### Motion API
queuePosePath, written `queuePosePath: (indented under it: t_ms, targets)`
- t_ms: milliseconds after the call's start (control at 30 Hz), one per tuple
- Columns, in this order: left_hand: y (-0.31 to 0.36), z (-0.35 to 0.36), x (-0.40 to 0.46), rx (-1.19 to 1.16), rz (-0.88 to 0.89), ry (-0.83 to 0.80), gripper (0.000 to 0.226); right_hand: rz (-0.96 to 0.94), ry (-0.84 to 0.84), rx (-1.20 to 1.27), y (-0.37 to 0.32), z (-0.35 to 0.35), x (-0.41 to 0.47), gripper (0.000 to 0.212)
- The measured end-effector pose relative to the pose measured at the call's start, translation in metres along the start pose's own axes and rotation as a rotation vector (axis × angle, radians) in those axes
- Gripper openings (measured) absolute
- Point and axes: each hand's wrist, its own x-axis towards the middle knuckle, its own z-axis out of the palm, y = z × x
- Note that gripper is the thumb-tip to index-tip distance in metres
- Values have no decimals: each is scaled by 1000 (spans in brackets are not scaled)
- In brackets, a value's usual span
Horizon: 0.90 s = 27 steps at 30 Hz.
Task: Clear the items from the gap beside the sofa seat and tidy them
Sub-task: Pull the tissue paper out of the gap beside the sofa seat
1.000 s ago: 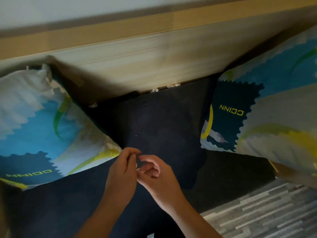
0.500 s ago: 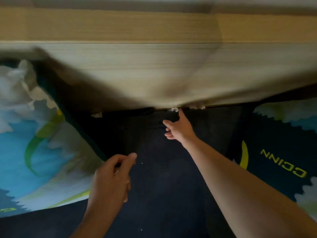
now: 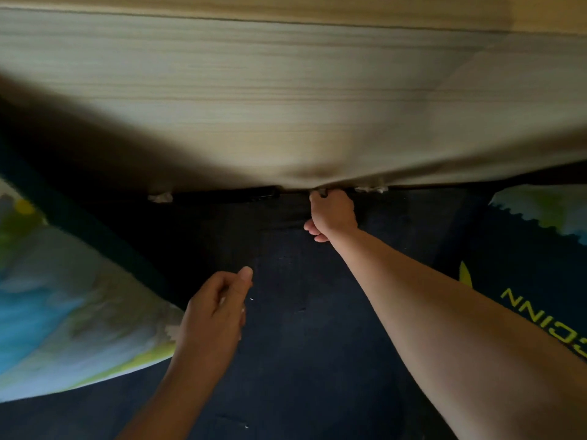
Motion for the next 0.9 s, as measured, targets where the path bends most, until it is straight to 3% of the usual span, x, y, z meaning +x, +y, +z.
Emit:
queuePosePath:
  t_ms: [267, 367, 500, 633, 800, 900]
  targets:
    - [0, 1, 1, -94, -70, -24, 34, -77, 36, 255, 3, -10, -20, 21]
    - [4, -1, 7, -229, -176, 3, 26, -107, -157, 463, -4, -18, -59, 22]
    - [11, -6, 17, -418, -296, 9, 13, -269, -458, 440, -2, -1, -135, 29]
    - [19, -17, 21, -435, -286, -103, 22, -252, -459, 457, 10, 18, -184, 20]
    - [31, -22, 19, -569, -382, -23, 24, -268, -433, 473, 15, 29, -202, 22]
    - [34, -24, 20, -483, -366, -39, 34, -315, -454, 445, 7, 34, -199, 22]
